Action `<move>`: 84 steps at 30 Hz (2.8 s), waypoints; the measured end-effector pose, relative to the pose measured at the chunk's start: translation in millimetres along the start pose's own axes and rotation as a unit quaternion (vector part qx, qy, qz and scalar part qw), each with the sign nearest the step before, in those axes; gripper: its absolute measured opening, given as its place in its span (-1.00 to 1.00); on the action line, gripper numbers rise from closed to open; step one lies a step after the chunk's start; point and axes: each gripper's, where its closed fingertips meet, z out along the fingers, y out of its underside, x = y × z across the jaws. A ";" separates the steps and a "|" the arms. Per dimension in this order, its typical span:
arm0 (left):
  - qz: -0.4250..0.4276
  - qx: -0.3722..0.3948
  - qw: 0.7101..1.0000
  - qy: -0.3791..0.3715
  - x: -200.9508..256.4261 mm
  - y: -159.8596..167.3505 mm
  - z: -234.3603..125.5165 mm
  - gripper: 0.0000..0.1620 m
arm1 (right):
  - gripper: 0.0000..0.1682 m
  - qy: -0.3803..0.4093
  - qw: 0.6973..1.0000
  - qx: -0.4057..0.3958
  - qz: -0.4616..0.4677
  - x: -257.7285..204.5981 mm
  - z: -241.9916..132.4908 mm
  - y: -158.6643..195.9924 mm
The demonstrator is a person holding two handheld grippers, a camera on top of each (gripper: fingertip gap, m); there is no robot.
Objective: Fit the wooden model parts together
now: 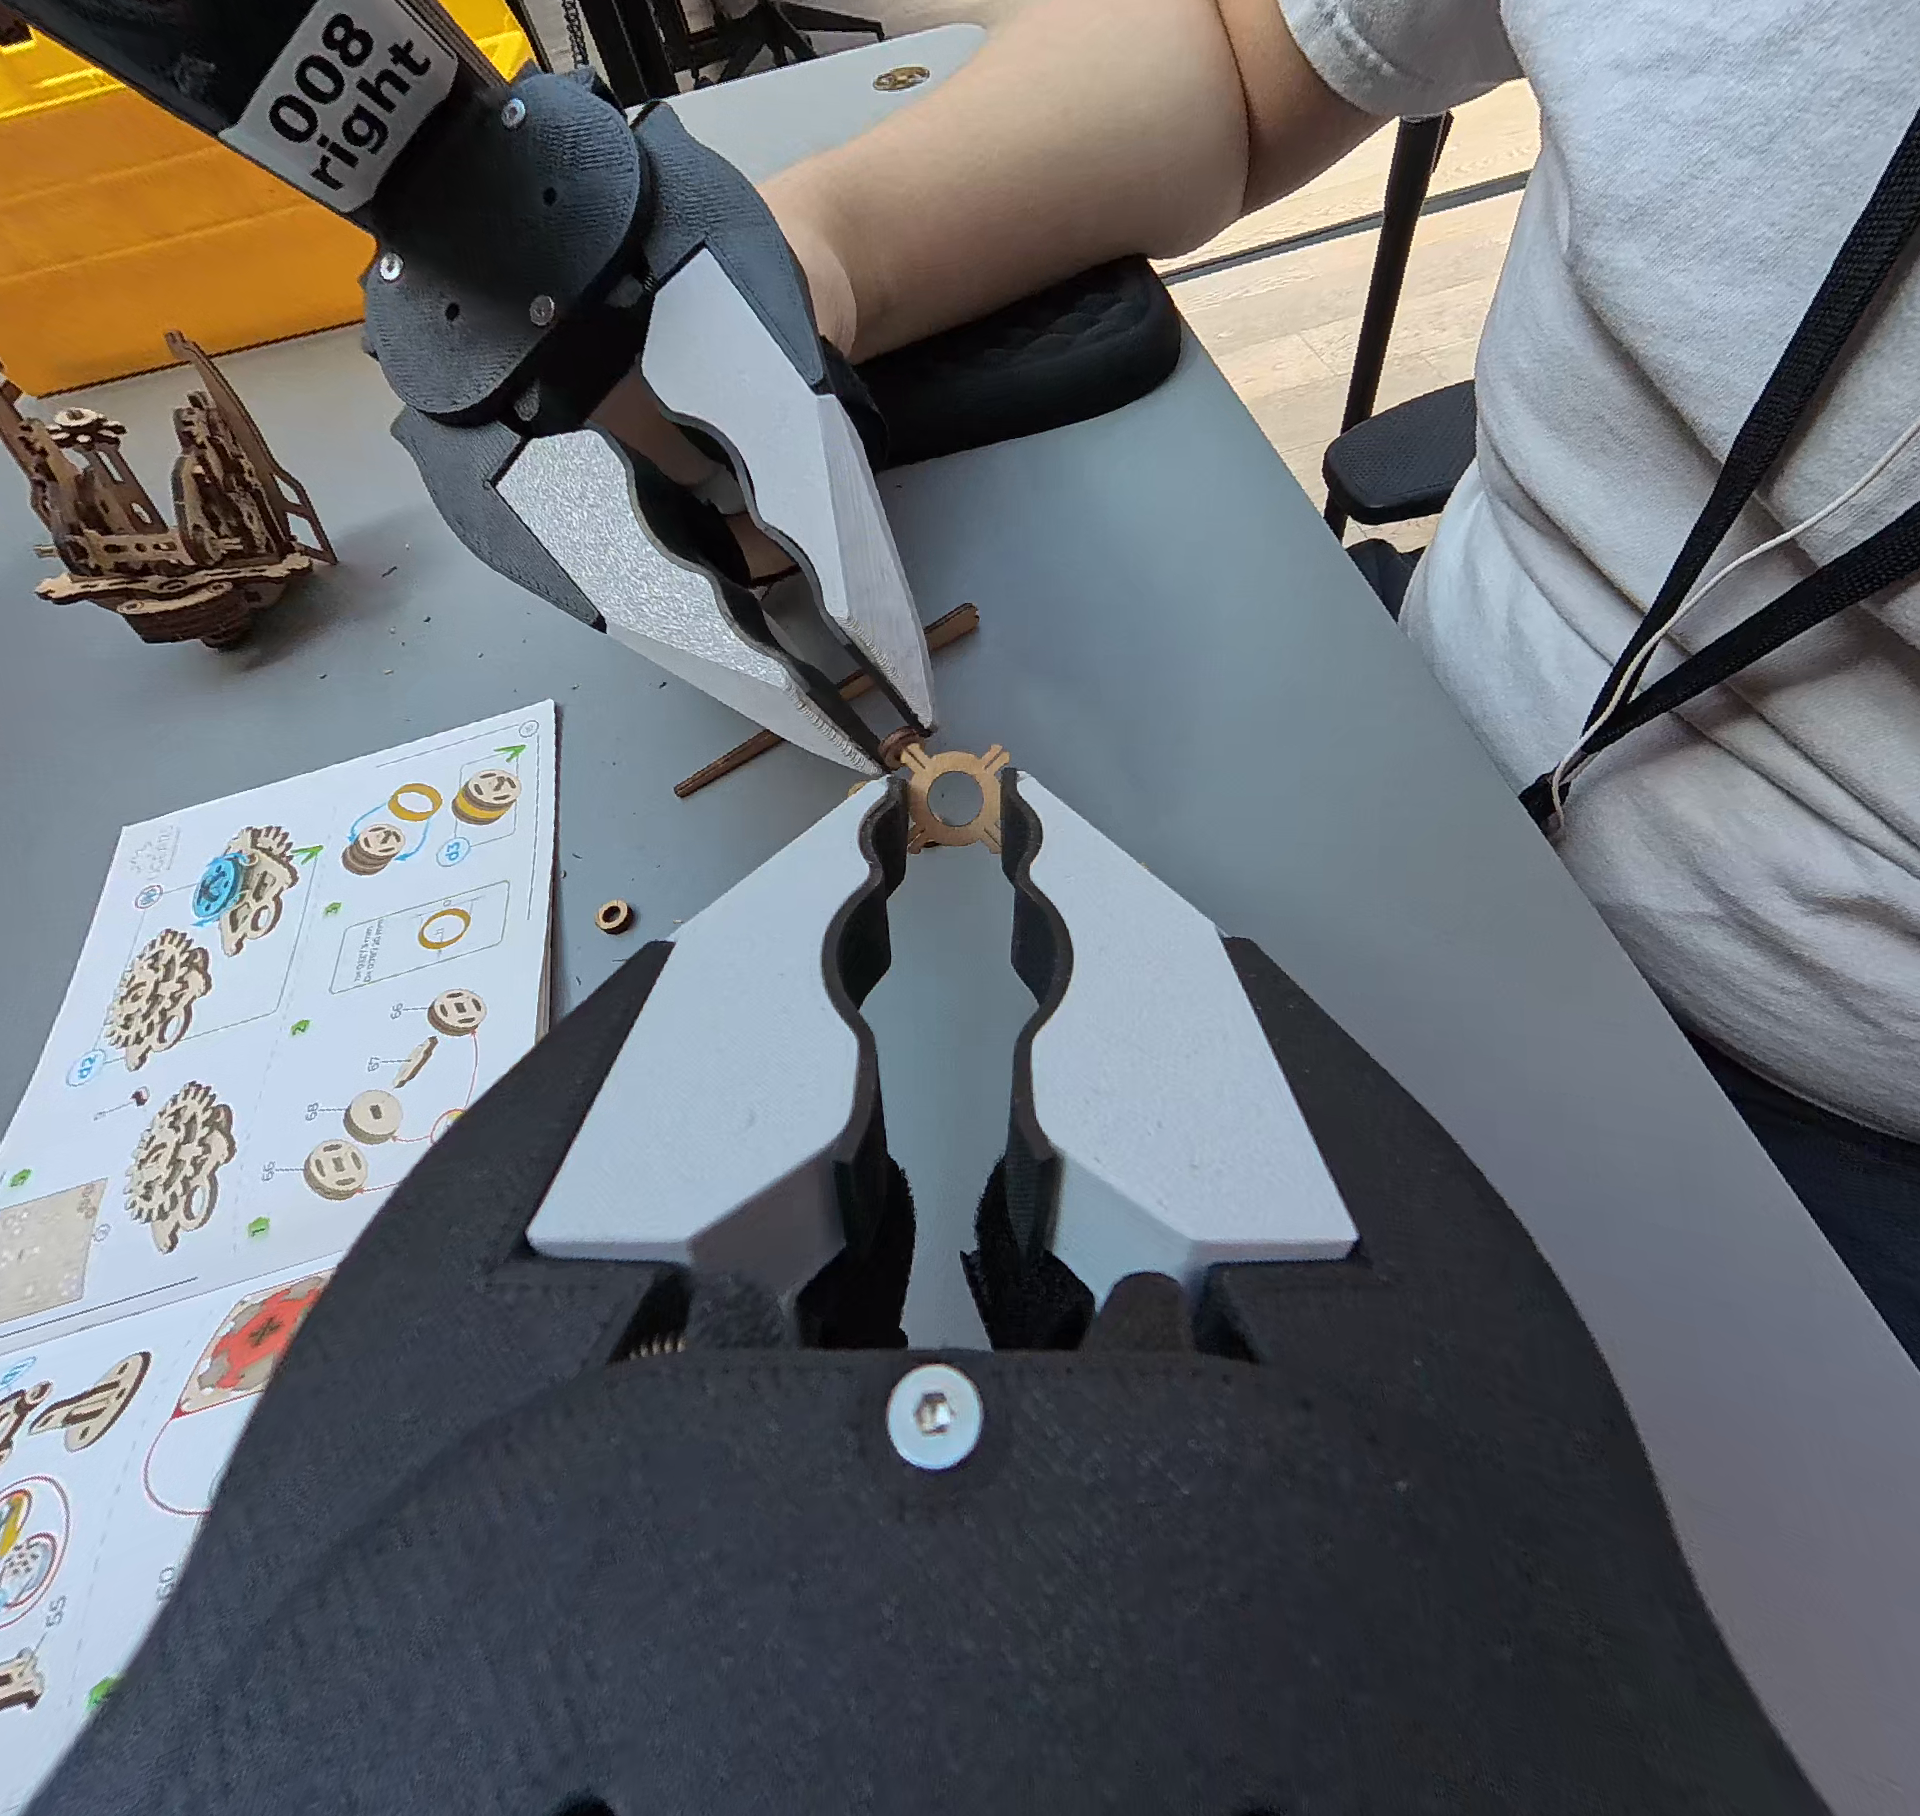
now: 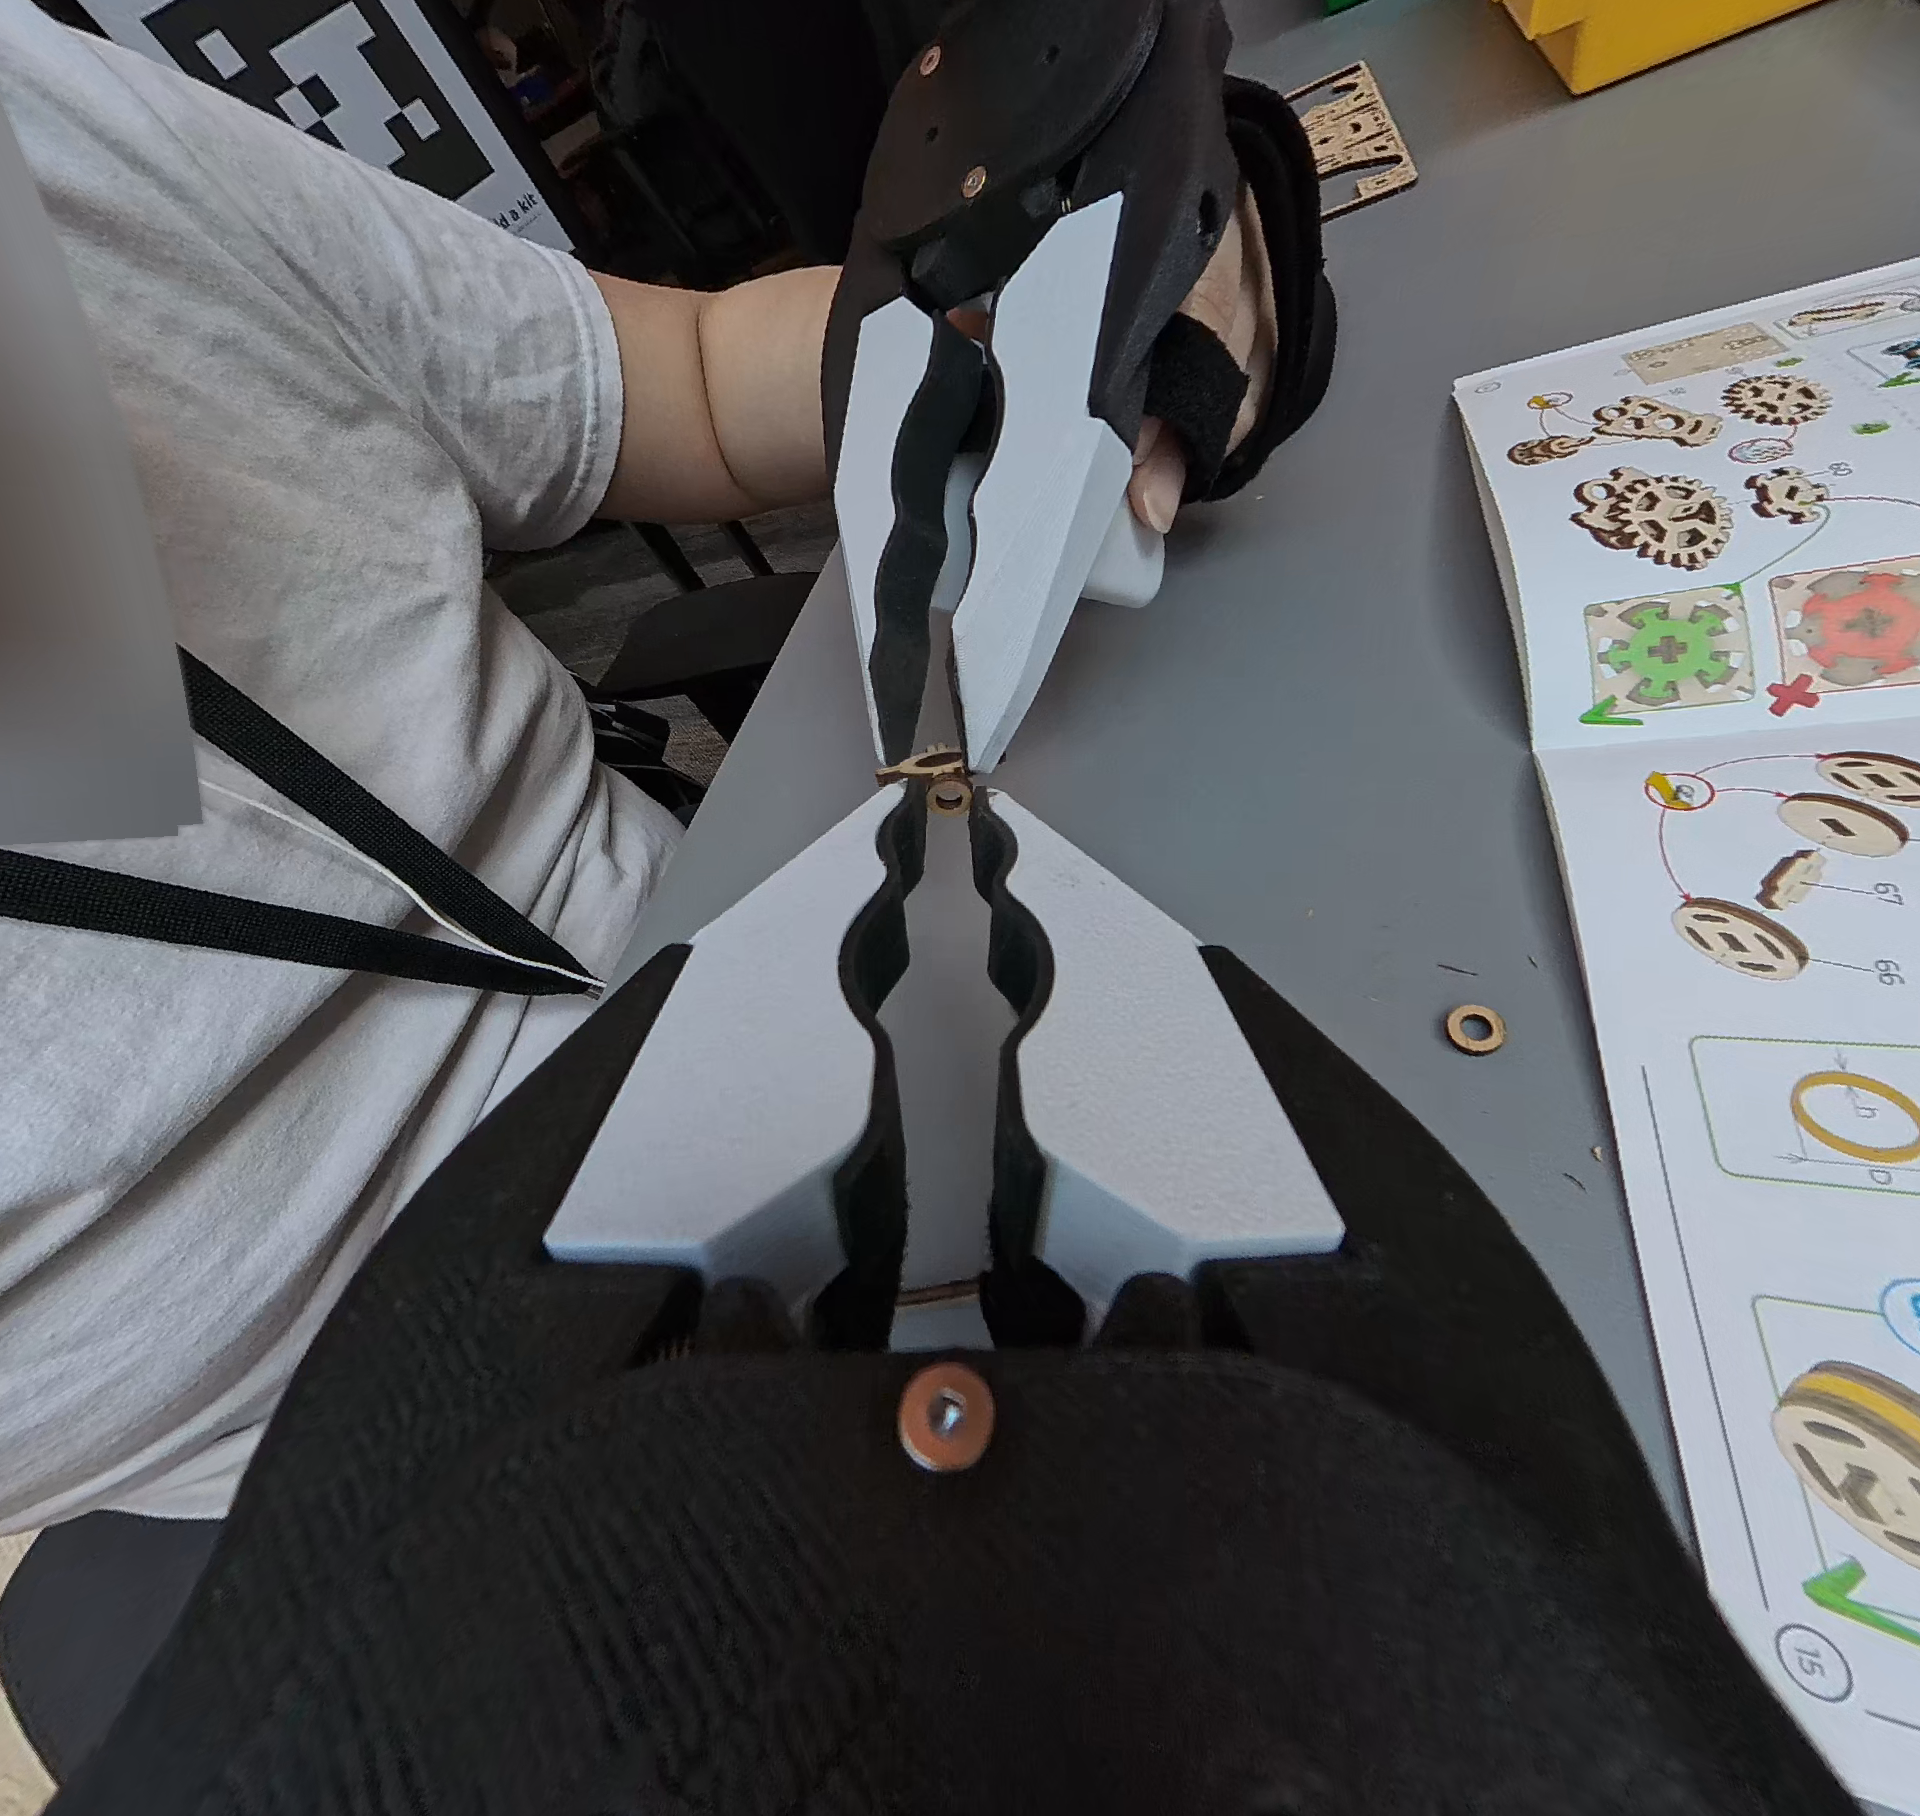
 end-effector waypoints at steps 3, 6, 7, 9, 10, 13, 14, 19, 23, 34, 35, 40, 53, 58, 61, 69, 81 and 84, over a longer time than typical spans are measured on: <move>0.001 -0.007 1.000 0.002 1.1 2.0 1.9 -0.80 | -0.93 -0.004 1.000 -0.001 0.009 0.3 0.0 1.0; -0.002 -0.015 1.000 0.008 2.9 4.7 3.9 -0.80 | -0.93 -0.002 1.000 -0.014 0.009 0.5 1.5 4.7; -0.004 -0.017 1.000 0.011 3.7 5.2 4.4 -0.80 | -0.93 -0.001 1.000 -0.018 0.010 0.3 2.0 5.9; -0.007 -0.021 1.000 0.013 4.2 6.6 5.2 -0.80 | -0.93 0.001 0.999 -0.031 0.009 0.0 3.3 9.4; -0.007 -0.023 1.000 0.015 4.9 7.4 5.6 -0.80 | -0.93 0.002 0.999 -0.036 0.005 -0.2 4.0 10.8; -0.008 -0.030 0.999 0.023 7.6 9.8 7.5 -0.80 | -0.93 0.003 0.999 -0.045 -0.003 -1.9 5.7 12.5; -0.008 -0.031 0.999 0.026 8.6 10.0 7.8 -0.80 | -0.93 0.000 0.999 -0.046 -0.001 -2.8 6.2 13.2; -0.015 -0.049 0.998 0.044 14.6 14.9 10.8 -0.80 | -0.93 -0.007 0.997 -0.068 0.025 -3.8 10.9 21.0; -0.013 -0.066 0.996 0.059 20.2 18.4 14.2 -0.80 | -0.93 -0.011 0.996 -0.089 0.023 -6.7 14.0 27.3; -0.016 -0.084 0.994 0.074 25.1 26.9 19.6 -0.80 | -0.93 -0.009 0.993 -0.119 0.026 -6.2 18.2 38.5; -0.017 -0.085 0.994 0.073 25.0 27.9 20.0 -0.80 | -0.93 -0.007 0.992 -0.120 0.025 -5.6 18.4 39.1; -0.020 -0.106 0.992 0.067 23.4 36.4 20.7 -0.80 | -0.93 -0.004 0.990 -0.139 0.007 -5.9 19.4 44.8; -0.040 -0.132 0.990 0.011 2.8 43.1 -7.8 -0.80 | -0.84 0.096 0.959 -0.218 -0.155 -3.4 32.4 52.9; -0.006 -0.112 0.993 -0.022 -3.4 30.8 -8.2 -0.80 | -0.76 0.082 0.981 -0.143 -0.100 -5.0 21.8 27.9; 0.021 -0.107 0.993 -0.048 -7.3 24.4 -7.5 -0.80 | -0.76 0.113 0.991 -0.071 -0.001 13.6 7.4 6.6; 0.062 -0.131 0.987 -0.071 -7.4 25.1 3.1 -0.80 | -0.77 0.064 0.974 -0.025 0.216 15.3 13.1 4.1; 0.075 -0.087 0.986 -0.124 -13.2 5.1 -0.8 -0.87 | -0.99 0.044 0.972 -0.028 0.231 7.3 9.8 4.5; 0.005 -0.004 0.989 -0.149 -21.9 -14.5 -16.5 -0.81 | -1.00 0.033 0.980 0.023 0.197 3.4 -2.3 -17.6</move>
